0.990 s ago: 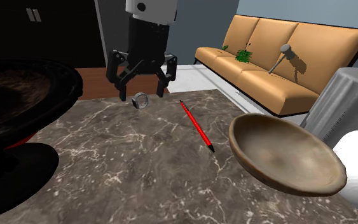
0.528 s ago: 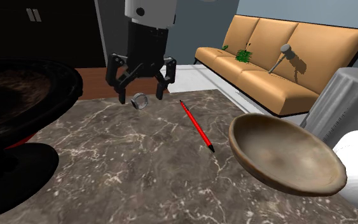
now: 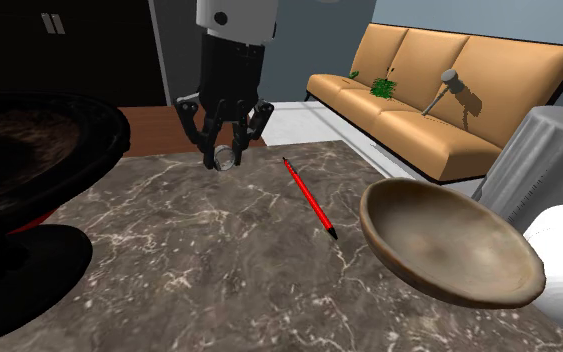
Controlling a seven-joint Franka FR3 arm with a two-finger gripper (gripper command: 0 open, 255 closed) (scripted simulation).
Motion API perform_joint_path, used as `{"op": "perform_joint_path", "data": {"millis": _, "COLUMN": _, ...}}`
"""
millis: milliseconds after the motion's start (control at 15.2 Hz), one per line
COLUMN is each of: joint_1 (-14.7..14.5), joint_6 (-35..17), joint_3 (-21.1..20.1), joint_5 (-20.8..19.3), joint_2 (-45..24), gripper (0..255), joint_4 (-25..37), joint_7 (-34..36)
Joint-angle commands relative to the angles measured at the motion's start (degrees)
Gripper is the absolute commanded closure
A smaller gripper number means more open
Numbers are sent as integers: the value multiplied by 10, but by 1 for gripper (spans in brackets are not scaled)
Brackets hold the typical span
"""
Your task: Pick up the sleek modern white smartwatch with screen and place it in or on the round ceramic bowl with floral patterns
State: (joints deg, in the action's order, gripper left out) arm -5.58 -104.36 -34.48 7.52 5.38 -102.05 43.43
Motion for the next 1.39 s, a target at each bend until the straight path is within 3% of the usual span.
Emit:
{"op": "perform_joint_path", "data": {"millis": 0, "joint_1": 0, "joint_6": 0, "joint_3": 0, "joint_5": 0, "joint_2": 0, "gripper": 255, "joint_4": 0, "joint_7": 0}}
{"op": "perform_joint_path", "data": {"millis": 396, "joint_1": 0, "joint_6": 31, "joint_3": 0, "joint_5": -4, "joint_2": -5, "gripper": 255, "joint_4": 35, "joint_7": 4}}
{"op": "perform_joint_path", "data": {"millis": 1320, "joint_1": -4, "joint_6": 146, "joint_3": -8, "joint_5": -29, "joint_2": -46, "gripper": 255, "joint_4": 185, "joint_7": 29}}
